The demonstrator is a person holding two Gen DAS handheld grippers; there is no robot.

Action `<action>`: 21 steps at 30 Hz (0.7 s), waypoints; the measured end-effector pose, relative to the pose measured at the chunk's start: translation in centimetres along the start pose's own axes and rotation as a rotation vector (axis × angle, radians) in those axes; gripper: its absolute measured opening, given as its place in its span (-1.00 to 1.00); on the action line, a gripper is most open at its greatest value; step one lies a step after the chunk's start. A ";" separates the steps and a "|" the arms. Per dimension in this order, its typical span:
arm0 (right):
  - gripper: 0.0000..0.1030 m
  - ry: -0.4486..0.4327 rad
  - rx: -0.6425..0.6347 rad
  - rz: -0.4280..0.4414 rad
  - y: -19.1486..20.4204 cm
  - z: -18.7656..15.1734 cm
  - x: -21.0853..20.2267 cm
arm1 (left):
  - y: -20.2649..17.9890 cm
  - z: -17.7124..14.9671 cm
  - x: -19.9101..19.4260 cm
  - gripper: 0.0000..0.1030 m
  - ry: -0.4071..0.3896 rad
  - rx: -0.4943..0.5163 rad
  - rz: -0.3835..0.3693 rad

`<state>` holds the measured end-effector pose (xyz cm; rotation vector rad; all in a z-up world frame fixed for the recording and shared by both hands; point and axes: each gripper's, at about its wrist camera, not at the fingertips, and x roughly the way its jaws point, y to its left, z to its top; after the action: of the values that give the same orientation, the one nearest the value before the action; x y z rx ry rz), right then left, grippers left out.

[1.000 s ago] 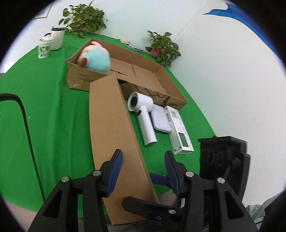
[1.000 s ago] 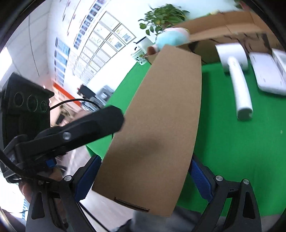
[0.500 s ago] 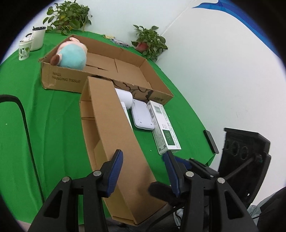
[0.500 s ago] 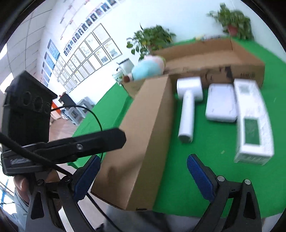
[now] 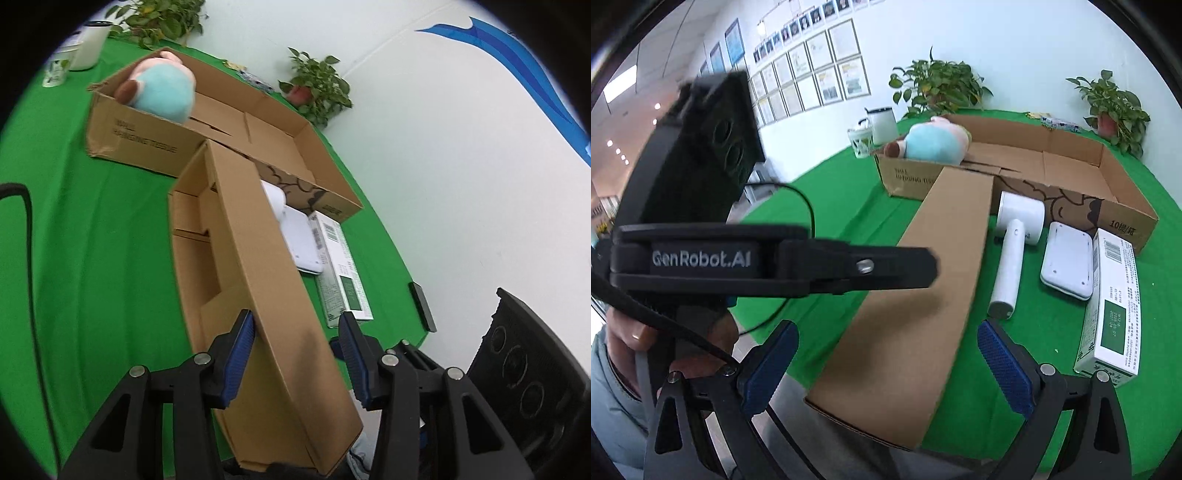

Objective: Organize objects
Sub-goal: 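Lift the brown box with the left gripper and turn it open side up, then carry the brown box with the left gripper over the open box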

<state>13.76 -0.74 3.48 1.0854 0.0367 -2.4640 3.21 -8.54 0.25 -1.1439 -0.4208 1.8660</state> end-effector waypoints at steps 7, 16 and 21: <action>0.79 0.006 0.070 -0.117 -2.3 -0.9 -0.1 | -3.6 0.6 2.4 -0.13 0.061 0.101 -0.056; 0.00 0.045 0.247 -0.055 -6.9 -1.9 0.4 | -0.8 -0.8 -0.9 -0.13 -0.025 0.039 0.166; 0.00 0.104 0.369 0.147 -8.0 -2.1 2.7 | 1.3 -1.5 -0.8 -0.11 -0.027 -0.008 0.246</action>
<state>10.41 5.84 -1.08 1.3129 -0.4657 -2.3329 4.02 -10.09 -0.96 -1.2217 -0.3129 2.0952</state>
